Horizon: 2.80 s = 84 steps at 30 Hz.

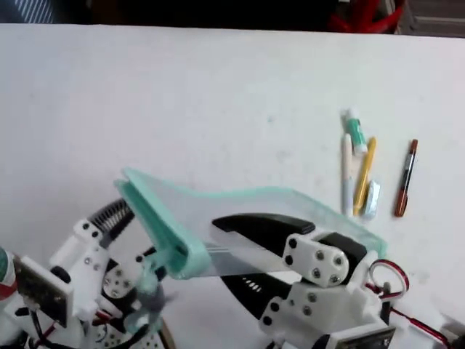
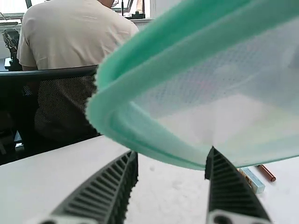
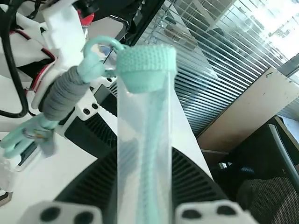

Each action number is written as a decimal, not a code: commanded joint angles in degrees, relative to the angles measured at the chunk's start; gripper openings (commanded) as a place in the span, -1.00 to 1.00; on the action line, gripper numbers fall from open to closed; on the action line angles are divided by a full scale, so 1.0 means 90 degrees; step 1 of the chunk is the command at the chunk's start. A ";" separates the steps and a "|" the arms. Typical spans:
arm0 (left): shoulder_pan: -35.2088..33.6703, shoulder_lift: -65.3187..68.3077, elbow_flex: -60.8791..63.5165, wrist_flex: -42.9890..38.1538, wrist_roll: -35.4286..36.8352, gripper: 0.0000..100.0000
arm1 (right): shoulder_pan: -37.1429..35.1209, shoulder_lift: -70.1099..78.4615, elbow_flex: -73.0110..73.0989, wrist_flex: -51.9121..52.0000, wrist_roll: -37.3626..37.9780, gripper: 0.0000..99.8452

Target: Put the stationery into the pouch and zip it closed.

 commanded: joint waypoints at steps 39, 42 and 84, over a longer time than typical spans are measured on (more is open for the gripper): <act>-0.0132 -0.0054 0.1241 -0.1241 0.0127 -0.51 | 0.2134 0.0855 0.0567 -0.0825 0.0068 -0.96; -0.0650 -0.0054 0.1231 -0.1377 0.0440 -0.50 | 0.1812 0.0747 0.0186 -0.0405 0.0068 -0.96; -0.0142 -0.0054 -0.0059 0.0234 0.0488 -0.38 | -0.0923 0.0591 -0.1035 0.1060 0.0547 -0.96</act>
